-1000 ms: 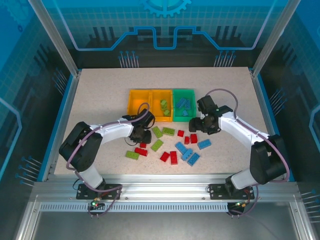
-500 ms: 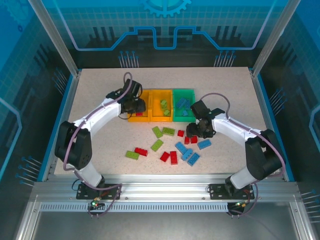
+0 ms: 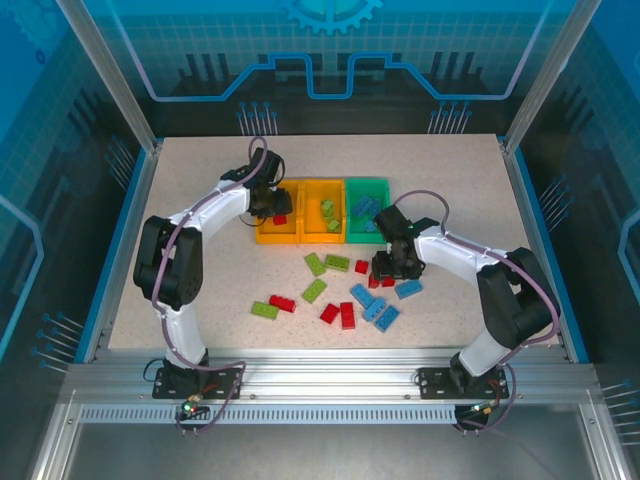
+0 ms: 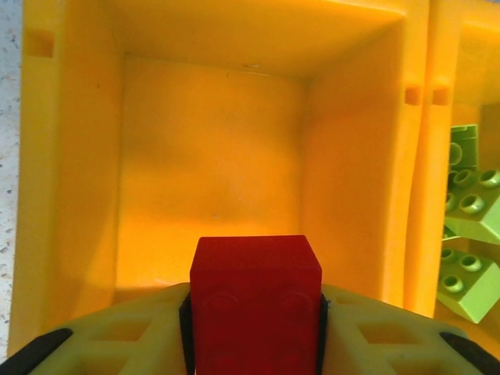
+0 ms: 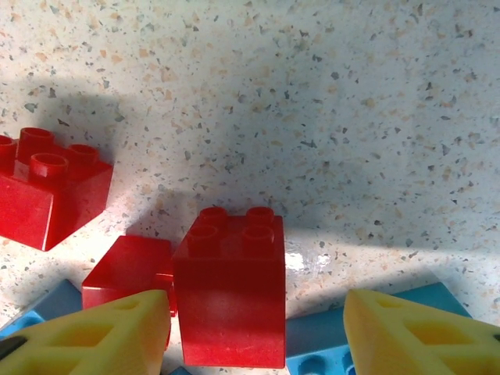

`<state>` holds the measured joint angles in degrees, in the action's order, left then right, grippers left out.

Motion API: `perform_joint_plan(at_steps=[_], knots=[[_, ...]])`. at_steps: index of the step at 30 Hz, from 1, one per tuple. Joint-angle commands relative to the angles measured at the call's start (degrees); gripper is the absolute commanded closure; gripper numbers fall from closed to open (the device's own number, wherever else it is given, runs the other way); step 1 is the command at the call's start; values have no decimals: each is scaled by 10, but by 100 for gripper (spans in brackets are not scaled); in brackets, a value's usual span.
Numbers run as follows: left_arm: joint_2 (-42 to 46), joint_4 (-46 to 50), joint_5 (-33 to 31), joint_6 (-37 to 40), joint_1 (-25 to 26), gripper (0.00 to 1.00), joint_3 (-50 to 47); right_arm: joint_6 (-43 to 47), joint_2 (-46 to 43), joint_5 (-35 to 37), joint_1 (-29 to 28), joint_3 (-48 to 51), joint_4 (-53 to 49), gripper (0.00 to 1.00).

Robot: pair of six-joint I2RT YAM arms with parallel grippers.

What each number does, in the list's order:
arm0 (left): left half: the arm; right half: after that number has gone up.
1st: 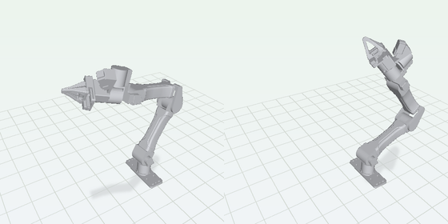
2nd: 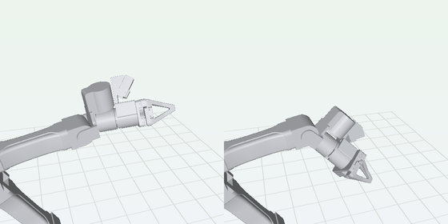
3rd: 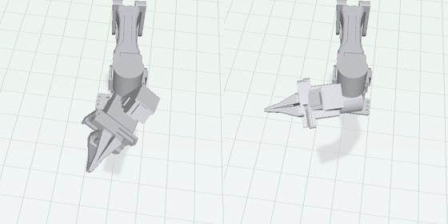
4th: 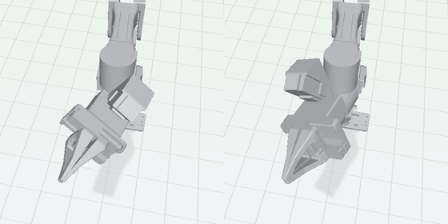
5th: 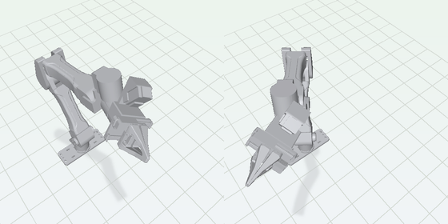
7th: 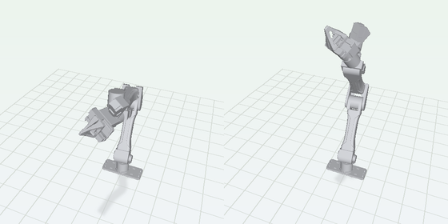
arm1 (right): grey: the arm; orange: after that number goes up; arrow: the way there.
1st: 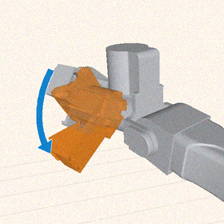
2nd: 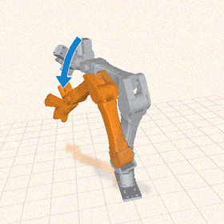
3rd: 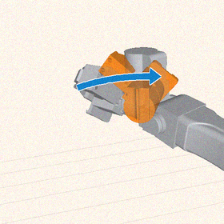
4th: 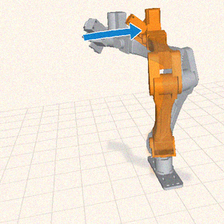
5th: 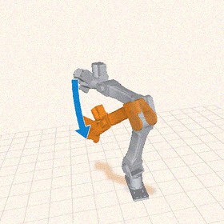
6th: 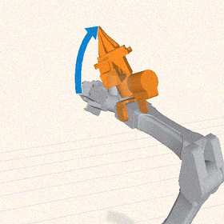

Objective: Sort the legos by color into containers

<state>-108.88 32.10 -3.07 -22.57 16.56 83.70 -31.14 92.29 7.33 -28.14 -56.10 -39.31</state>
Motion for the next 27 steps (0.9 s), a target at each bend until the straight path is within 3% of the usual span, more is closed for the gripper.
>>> perform_joint_plan(at_steps=[1, 11, 13, 16, 18, 23, 27], knots=[[-7, 2, 26, -11, -2, 55, 25, -9, 18, 15, -6, 1, 3, 42], [2, 3, 31, -14, -2, 37, 11, 4, 37, 10, 9, -1, 15, 53], [1, 3, 33, -17, -2, 32, 12, 3, 38, 8, 9, -9, 9, 59], [1, 3, 38, -21, -1, 18, 11, 0, 20, 6, 5, -18, 3, 66], [8, 2, 42, -24, -1, 1, 6, -2, 0, 5, 1, -27, -4, 69], [49, -24, 44, -45, 4, 1, -36, -7, -38, -41, -5, -67, 13, 71], [117, -61, 42, -83, 4, 1, -111, -20, -28, -127, -14, -114, 74, 71]])
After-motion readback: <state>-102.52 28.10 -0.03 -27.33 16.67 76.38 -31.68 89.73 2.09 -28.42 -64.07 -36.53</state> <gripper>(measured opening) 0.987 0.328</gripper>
